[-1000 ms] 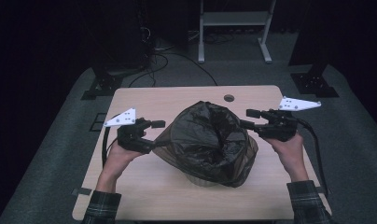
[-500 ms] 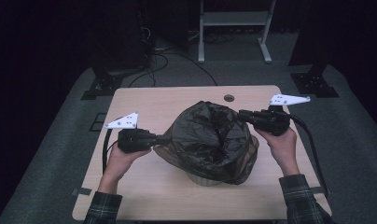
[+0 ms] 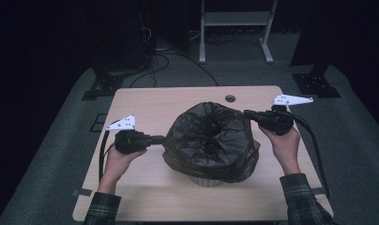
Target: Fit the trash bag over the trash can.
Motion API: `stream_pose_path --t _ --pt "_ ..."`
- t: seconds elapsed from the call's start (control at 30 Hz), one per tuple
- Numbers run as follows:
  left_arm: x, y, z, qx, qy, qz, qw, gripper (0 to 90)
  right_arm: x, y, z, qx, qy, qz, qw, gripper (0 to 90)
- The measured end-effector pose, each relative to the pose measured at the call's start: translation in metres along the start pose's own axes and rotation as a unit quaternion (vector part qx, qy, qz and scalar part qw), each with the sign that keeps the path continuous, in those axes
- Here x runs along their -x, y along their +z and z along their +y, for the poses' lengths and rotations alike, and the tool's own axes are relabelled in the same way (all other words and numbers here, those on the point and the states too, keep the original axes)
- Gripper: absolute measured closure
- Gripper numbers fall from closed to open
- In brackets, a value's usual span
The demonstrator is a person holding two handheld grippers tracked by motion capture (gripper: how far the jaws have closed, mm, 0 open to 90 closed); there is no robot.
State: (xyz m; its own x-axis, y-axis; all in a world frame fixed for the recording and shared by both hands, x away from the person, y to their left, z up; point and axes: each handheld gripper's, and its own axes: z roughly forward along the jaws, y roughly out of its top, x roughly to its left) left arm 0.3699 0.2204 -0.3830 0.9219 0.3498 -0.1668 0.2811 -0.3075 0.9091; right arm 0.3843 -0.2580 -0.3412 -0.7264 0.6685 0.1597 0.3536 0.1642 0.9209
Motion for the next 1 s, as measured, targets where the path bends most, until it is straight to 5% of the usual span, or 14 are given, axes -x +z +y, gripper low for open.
stream_pose_path --t 0.37,0.57,0.67,0.8,1.0 --pt "-0.009 0.01 -0.016 -0.068 -0.011 0.016 0.9975 89.9 0.015 0.002 -0.023 -0.022 0.019 -0.022 0.9993 90.0" --pt "-0.012 0.013 -0.024 -0.085 -0.016 0.014 0.9961 89.8 0.019 0.001 -0.03 -0.03 0.024 -0.027 0.9989 90.0" --pt "-0.012 0.011 -0.023 -0.069 -0.012 0.01 0.9975 88.9 0.021 0.0 -0.033 -0.031 0.026 -0.021 0.999 85.7" --pt "-0.006 0.004 -0.018 -0.029 -0.004 -0.008 0.9995 64.8 0.02 -0.008 -0.033 -0.014 0.021 -0.028 0.9993 63.1" --pt "0.007 0.003 -0.012 -0.022 0.036 -0.019 0.9989 38.7 0.017 -0.033 -0.037 0.014 0.013 -0.002 0.9998 50.7"
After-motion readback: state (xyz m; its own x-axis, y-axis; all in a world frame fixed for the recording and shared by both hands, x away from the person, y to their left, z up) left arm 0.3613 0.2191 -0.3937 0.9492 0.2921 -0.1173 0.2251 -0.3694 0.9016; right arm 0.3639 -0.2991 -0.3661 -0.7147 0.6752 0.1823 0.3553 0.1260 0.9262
